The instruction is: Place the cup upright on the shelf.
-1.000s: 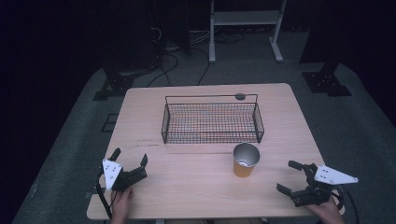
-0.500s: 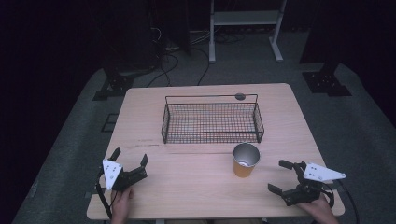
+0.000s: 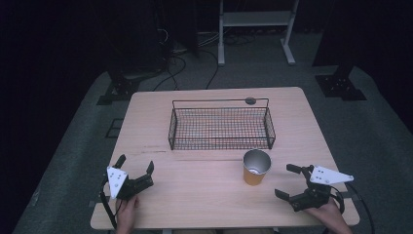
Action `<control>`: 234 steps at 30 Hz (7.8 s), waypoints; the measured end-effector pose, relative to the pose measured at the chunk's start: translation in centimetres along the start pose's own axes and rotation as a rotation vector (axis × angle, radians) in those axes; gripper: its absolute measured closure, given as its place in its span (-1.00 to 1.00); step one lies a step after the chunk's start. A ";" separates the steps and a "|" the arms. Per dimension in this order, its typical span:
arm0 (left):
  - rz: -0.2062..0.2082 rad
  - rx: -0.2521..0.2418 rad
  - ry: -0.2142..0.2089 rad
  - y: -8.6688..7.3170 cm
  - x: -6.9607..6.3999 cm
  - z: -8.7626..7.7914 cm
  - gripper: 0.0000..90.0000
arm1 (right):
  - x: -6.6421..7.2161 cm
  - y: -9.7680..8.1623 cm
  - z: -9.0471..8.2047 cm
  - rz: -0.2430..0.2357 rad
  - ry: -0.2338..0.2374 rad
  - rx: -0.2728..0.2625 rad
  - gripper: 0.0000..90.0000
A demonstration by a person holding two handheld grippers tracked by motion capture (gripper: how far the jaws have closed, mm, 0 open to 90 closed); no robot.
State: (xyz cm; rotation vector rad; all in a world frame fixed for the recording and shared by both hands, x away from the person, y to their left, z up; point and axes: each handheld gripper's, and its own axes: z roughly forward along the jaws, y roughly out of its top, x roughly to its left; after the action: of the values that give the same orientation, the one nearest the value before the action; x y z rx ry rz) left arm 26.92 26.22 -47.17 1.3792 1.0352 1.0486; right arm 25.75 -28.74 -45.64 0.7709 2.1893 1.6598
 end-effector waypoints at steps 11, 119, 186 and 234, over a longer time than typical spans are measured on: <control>0.003 0.001 -0.001 0.0 0.0 0.0 -1.00 | 0.0 0.3 1.1 0.011 0.007 0.001 -1.00; 0.007 0.000 -0.003 0.0 0.0 0.0 -1.00 | -0.9 6.3 8.0 0.035 0.048 0.052 -0.79; -0.017 0.000 0.001 0.0 0.2 0.0 -1.00 | -6.6 17.7 12.7 0.055 0.091 0.069 -0.79; -0.026 -0.004 -0.005 0.0 0.3 0.0 -1.00 | -11.9 16.6 21.5 0.074 0.078 0.159 -0.79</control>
State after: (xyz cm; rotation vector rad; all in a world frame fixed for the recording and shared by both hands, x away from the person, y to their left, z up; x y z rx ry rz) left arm 26.97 26.54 -47.16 1.3612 1.0442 1.0266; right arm 50.79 -15.14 -37.30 0.8519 2.3971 1.5900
